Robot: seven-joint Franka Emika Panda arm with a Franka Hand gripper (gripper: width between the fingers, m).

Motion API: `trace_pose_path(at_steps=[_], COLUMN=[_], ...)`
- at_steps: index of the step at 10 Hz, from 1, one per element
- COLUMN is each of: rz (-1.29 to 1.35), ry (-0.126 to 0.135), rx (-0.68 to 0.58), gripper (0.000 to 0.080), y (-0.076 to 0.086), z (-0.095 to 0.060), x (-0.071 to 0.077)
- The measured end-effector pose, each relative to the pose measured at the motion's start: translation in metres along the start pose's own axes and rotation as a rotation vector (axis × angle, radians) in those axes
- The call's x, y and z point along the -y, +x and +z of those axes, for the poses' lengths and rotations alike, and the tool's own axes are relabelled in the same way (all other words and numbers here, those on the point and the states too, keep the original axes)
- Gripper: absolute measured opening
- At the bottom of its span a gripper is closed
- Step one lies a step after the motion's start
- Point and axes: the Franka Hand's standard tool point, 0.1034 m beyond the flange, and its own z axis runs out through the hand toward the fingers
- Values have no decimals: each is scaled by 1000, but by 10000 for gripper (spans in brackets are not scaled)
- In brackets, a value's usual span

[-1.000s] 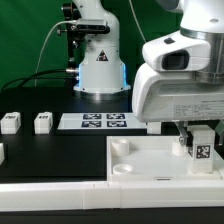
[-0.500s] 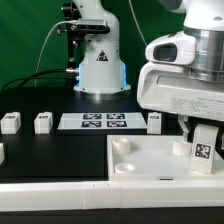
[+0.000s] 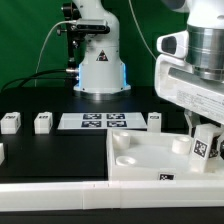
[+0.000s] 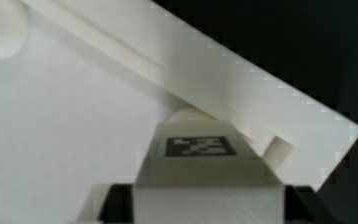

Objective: Assemble one leg

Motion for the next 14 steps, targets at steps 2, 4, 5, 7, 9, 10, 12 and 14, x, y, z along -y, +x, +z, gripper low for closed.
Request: trace_pose_path(at_steps=[2,4,5,7,9,10,12,14], rz=[235,562,598,626,664,667,637,619], ry=[5,16,18,20,23,24,25,24], rx=[-19,-48,-52,-50,-44,-49,-47,-48], gripper=[291,291,291,292,292,292,292,517], y=[-1,-4,-5,-4,-4,-4,-4,-5], z=[-1,-3,-3,-3,-4,-4,-3,-3], x=[2,4,4,4,4,4,4,4])
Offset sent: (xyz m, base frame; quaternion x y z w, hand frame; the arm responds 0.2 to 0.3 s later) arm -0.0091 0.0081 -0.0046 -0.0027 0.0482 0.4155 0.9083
